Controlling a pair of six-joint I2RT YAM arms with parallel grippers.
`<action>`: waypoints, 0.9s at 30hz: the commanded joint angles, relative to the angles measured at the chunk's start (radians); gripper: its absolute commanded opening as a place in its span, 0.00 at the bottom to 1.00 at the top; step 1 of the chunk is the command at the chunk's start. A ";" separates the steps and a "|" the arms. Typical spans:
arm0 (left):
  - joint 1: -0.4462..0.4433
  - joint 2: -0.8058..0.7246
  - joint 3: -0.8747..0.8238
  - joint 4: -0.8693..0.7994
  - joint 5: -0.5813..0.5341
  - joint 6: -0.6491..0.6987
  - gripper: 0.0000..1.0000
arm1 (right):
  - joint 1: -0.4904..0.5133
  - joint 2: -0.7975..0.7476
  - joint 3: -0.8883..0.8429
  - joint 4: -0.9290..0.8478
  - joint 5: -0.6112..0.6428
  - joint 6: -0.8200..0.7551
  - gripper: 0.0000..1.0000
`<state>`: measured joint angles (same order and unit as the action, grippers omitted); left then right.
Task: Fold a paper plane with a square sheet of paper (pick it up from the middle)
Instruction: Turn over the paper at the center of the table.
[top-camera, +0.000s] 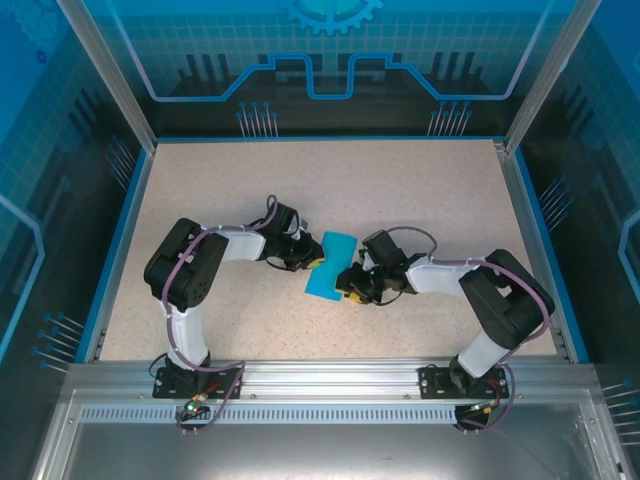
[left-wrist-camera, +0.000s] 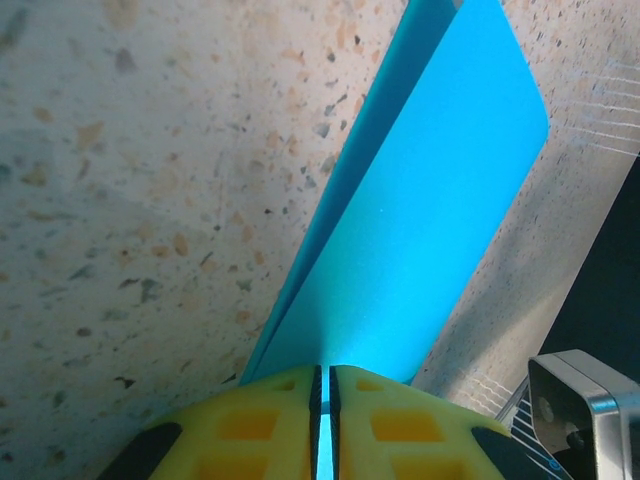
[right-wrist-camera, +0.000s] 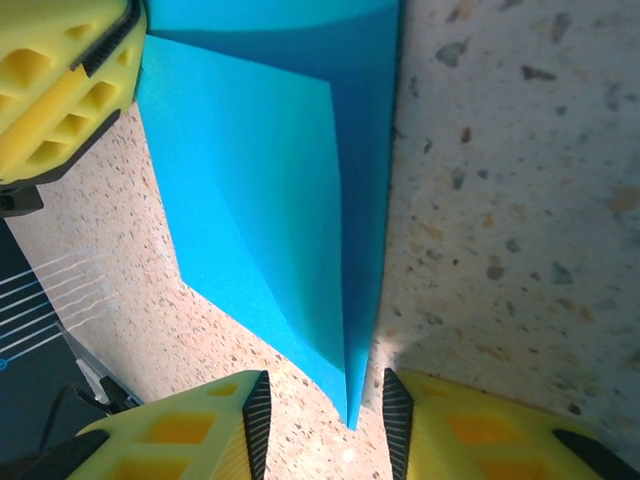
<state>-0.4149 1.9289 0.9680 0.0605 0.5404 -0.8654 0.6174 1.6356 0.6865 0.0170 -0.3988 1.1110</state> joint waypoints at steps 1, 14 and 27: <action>0.007 0.036 0.000 0.005 -0.001 -0.009 0.14 | 0.015 0.027 -0.004 0.043 -0.035 0.031 0.36; 0.008 0.037 -0.001 0.007 0.003 -0.011 0.14 | 0.012 0.060 0.011 0.118 -0.036 0.049 0.33; 0.007 -0.026 -0.014 0.054 0.036 -0.038 0.18 | -0.022 0.051 0.015 0.143 0.015 -0.049 0.20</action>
<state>-0.4114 1.9308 0.9661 0.0856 0.5587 -0.8890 0.6109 1.6890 0.6895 0.1402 -0.4000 1.1061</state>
